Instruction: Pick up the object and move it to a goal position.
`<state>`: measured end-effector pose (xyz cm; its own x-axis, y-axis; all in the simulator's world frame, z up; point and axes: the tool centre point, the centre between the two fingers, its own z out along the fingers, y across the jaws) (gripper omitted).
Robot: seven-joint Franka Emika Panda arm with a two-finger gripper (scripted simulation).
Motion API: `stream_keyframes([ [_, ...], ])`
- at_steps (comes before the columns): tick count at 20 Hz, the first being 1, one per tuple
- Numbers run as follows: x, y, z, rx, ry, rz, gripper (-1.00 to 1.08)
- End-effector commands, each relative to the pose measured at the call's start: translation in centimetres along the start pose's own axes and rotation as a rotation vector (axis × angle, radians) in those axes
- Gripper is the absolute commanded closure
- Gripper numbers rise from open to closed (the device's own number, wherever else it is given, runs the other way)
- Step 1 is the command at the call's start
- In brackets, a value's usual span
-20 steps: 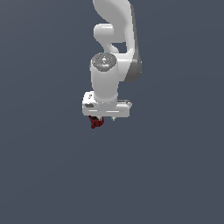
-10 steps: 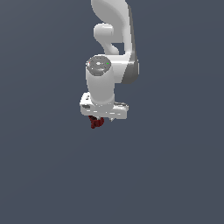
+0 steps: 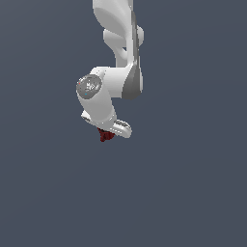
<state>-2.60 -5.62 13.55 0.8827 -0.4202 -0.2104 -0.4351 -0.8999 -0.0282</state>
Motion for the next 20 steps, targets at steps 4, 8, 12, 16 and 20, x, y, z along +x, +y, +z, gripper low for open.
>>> stream_keyframes([
  [4,-0.1,1.7,1.5,0.047,-0.119,0.236,-0.2],
  [8,-0.2,2.7,2.4,0.076,-0.206,0.396,-0.2],
  [12,-0.3,3.4,3.0,0.096,-0.279,0.521,-0.2],
  [16,-0.3,3.8,3.4,0.11,-0.334,0.609,-0.2],
  [20,-0.4,4.1,3.6,0.118,-0.369,0.664,-0.2],
])
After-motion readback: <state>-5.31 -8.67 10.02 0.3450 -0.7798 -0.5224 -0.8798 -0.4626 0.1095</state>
